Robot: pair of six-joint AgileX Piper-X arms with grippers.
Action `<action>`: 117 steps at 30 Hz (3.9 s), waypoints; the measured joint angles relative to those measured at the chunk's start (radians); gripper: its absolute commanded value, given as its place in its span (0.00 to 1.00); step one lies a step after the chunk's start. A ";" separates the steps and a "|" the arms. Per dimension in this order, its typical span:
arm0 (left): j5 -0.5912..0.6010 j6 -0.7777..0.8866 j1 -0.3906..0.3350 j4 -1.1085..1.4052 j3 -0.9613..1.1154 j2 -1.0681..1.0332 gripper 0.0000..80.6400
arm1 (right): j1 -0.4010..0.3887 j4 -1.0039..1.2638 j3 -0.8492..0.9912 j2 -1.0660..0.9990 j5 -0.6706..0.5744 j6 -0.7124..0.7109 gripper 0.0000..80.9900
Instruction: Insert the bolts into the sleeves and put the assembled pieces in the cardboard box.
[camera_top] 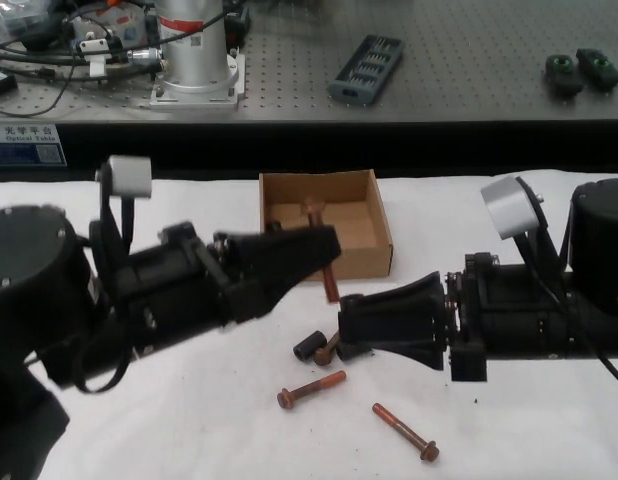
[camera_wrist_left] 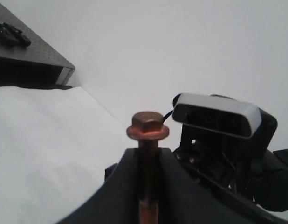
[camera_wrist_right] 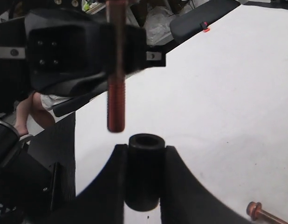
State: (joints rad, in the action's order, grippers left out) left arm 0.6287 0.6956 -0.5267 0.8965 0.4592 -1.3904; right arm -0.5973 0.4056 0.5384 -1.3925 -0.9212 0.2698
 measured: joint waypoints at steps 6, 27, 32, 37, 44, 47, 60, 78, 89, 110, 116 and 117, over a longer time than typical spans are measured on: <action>0.000 -0.066 0.000 -0.088 0.089 0.000 0.01 | 0.000 -0.065 0.000 0.000 -0.015 -0.047 0.05; 0.003 -0.096 0.000 -0.129 0.088 0.000 0.01 | 0.000 0.001 0.000 0.000 -0.017 -0.021 0.05; 0.003 -0.096 0.000 -0.129 0.088 0.000 0.01 | 0.000 -0.020 0.000 0.000 -0.017 -0.019 0.05; 0.003 -0.096 0.000 -0.129 0.088 0.000 0.01 | 0.000 -0.056 0.000 0.000 -0.017 -0.045 0.05; 0.003 -0.096 0.000 -0.156 0.088 0.000 0.01 | 0.000 -0.056 0.000 0.000 -0.017 -0.046 0.05; 0.017 -0.096 0.000 -0.160 0.088 0.000 0.01 | 0.000 -0.056 0.000 0.000 -0.017 -0.046 0.05; 0.046 -0.096 0.000 -0.191 0.088 0.000 0.01 | 0.000 -0.024 0.000 0.000 -0.017 -0.032 0.05; 0.085 -0.094 0.000 -0.191 0.088 0.000 0.01 | 0.000 -0.005 0.000 0.000 -0.017 -0.017 0.05; 0.064 -0.082 0.000 -0.194 0.088 0.000 0.01 | 0.000 -0.095 0.000 0.000 -0.033 -0.090 0.05; 0.021 -0.059 0.000 -0.218 0.088 0.000 0.01 | 0.000 -0.088 0.000 0.000 -0.047 -0.084 0.05; 0.021 -0.056 -0.003 -0.235 0.088 0.000 0.01 | 0.000 -0.025 0.000 0.000 -0.047 -0.052 0.05; 0.024 -0.053 -0.003 -0.235 0.088 0.000 0.01 | 0.000 -0.022 0.000 0.000 -0.047 -0.045 0.05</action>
State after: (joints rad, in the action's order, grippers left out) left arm 0.6531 0.6428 -0.5293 0.6618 0.5475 -1.3904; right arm -0.5973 0.3835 0.5384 -1.3925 -0.9678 0.2245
